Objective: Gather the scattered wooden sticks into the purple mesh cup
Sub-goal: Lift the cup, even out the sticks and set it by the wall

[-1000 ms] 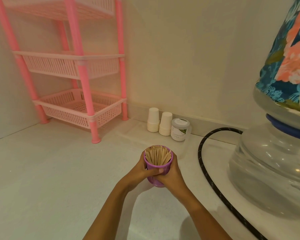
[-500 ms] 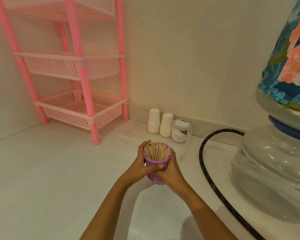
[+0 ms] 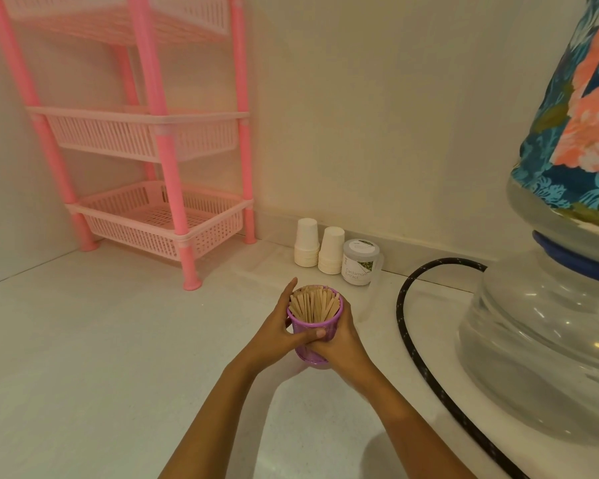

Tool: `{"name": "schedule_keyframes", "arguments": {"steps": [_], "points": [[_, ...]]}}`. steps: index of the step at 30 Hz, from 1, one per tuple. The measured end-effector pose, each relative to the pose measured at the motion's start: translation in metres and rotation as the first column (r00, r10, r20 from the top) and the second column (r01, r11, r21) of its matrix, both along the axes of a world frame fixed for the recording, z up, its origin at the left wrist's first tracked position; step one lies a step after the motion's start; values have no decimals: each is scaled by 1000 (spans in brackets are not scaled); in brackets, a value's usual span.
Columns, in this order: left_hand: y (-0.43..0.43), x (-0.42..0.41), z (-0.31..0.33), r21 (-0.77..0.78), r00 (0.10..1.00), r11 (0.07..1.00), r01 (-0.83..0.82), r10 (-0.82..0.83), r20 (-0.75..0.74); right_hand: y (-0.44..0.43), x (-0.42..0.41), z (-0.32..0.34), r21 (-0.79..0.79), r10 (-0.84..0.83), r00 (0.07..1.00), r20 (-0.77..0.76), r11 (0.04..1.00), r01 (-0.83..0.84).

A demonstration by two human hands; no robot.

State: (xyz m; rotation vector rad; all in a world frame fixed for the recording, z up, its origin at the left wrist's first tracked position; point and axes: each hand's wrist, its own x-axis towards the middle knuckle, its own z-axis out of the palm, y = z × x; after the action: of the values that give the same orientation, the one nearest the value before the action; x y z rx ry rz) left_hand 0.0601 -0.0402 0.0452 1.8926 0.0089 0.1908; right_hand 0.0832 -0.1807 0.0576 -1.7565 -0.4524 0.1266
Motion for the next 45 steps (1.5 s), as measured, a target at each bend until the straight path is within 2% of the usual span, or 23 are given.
{"name": "schedule_keyframes", "arguments": {"steps": [6,13,28,39,45], "points": [[1,3,3,-82,999,995,-50,50,-1,6,6,5,33,-14,1000,-15,999,14],[12,10,20,-140,1000,990,-4,1,-23,4,16,14,39,107,993,-52,994,-105],[38,34,39,-102,984,984,149,-157,-81,14,54,16,68,170,985,-38,984,-168],[64,66,53,-114,1000,993,5,-8,-23,40,96,36,66,186,980,63,980,-190],[89,91,56,-150,998,988,-42,50,49,71,125,41,95,188,981,58,977,-193]]}}
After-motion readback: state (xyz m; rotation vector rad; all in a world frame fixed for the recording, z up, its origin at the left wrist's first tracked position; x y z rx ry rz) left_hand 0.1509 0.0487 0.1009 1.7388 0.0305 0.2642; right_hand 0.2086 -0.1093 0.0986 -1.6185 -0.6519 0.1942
